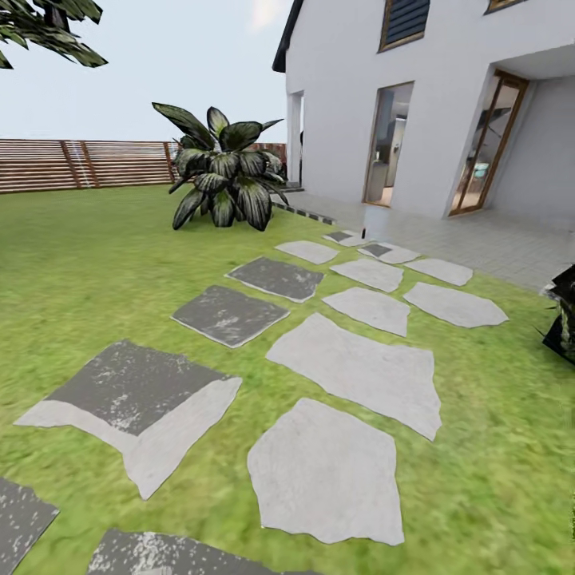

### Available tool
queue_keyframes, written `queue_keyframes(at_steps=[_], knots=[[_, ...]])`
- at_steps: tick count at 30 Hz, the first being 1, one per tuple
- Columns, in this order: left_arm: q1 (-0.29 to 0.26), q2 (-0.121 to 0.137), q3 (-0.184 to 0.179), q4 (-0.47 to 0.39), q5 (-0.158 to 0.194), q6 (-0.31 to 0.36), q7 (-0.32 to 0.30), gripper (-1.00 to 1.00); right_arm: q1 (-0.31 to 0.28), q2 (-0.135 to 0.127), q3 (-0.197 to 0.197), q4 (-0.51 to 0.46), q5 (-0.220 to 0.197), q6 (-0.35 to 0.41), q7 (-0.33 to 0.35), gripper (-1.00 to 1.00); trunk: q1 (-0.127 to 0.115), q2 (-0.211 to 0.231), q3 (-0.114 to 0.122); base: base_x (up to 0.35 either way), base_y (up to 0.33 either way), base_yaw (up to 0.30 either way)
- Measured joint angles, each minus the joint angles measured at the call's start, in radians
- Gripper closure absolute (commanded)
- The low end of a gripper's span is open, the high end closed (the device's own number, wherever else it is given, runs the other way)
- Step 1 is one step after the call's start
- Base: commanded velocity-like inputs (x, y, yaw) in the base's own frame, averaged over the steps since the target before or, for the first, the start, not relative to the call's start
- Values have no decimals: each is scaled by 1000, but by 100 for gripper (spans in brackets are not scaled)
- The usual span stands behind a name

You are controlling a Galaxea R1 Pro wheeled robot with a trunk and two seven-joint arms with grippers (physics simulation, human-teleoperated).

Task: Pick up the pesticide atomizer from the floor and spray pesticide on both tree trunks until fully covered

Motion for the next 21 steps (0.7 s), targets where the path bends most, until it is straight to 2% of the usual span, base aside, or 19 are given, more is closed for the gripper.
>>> queue_keyframes(at_steps=[10,21], knots=[[0,0,-1,0,0,0,0,-100,0,0,0,0,1,0,0,-100,0,0,0,340,-107,-239],[0,0,-1,0,0,0,0,-100,0,0,0,0,1,0,0,-100,0,0,0,340,-107,-41]])
